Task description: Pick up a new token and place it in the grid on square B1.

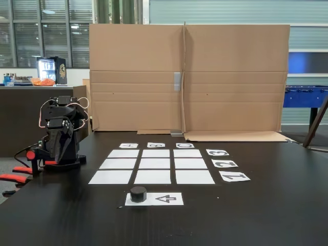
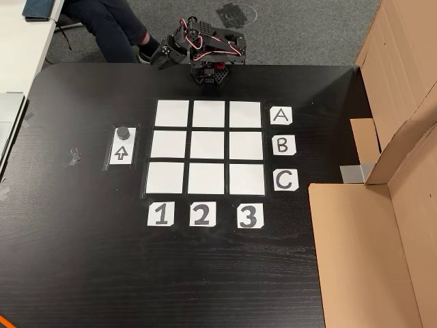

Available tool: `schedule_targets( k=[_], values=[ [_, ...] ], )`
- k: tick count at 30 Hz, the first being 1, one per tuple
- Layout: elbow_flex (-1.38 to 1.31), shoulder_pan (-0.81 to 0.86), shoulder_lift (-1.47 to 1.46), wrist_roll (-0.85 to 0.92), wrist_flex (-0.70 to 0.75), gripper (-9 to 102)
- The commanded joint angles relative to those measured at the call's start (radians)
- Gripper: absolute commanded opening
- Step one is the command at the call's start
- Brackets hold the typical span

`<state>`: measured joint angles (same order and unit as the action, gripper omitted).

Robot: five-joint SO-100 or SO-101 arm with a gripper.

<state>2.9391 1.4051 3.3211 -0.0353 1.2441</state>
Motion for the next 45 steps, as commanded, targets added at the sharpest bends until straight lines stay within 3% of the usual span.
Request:
schedule_targets(
  k=[1,14,30,45],
  values=[
    [-0.009,0.003,-0.046,0.025,-0.058,11],
    [-0.026,0.009,-0.08,0.025,-0.071,10],
    [-0.413,0.008,-0.623,0.038,-0.107,10],
    [-1.104,-0.098,-1.144,0.038,0.175,11]
  ],
)
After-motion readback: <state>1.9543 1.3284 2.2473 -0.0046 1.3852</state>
